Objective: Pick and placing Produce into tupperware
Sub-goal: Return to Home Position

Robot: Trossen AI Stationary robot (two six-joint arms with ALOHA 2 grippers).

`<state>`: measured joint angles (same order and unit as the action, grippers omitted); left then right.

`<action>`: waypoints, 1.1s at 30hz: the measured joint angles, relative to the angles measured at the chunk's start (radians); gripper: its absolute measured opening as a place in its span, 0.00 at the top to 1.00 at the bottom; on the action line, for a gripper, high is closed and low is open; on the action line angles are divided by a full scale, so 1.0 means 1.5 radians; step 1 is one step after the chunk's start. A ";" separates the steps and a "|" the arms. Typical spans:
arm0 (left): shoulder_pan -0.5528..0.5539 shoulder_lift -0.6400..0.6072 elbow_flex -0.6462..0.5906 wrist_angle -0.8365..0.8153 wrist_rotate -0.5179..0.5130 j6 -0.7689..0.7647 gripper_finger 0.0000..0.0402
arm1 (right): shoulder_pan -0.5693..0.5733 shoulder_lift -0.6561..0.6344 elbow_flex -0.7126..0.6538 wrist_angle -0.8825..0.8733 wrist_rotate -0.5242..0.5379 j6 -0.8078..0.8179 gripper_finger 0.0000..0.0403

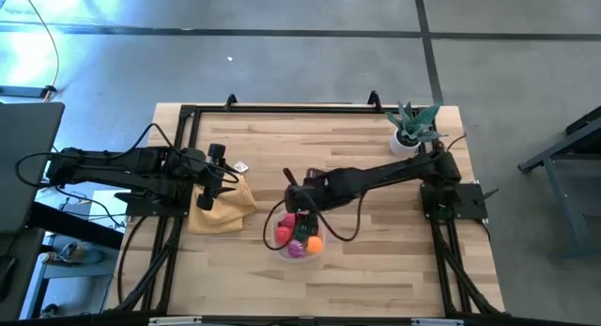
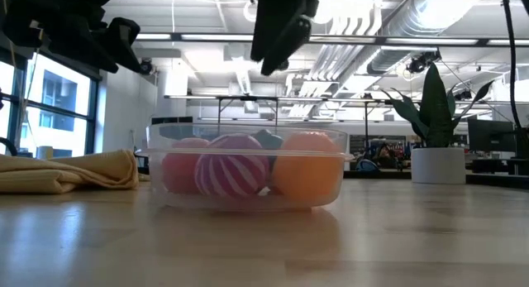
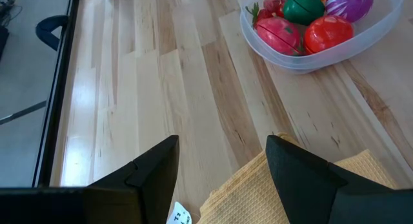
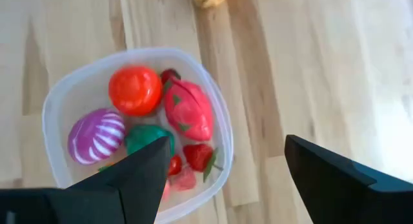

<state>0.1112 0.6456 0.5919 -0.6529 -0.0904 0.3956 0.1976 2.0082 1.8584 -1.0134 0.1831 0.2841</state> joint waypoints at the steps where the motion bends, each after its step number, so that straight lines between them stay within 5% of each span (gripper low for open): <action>1: 0.000 0.000 0.000 0.000 0.000 0.000 0.45 | 0.006 -0.004 0.000 0.000 0.014 0.004 0.27; 12: 0.000 0.000 0.000 0.000 0.000 0.000 0.45 | 0.102 0.002 -0.001 -0.031 0.039 0.073 0.27; 16: 0.000 0.000 0.000 0.000 0.000 0.000 0.45 | 0.128 0.010 -0.001 -0.032 0.128 0.115 0.27; 29: 0.000 0.000 0.000 0.000 0.000 0.000 0.45 | 0.116 0.011 -0.001 -0.111 0.248 0.160 0.27; 33: 0.000 0.000 0.000 0.000 0.000 0.000 0.45 | 0.103 0.011 -0.001 -0.122 0.236 0.141 0.27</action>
<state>0.1112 0.6456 0.5918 -0.6529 -0.0902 0.3958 0.3526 2.0243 1.8576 -1.1969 0.5367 0.4961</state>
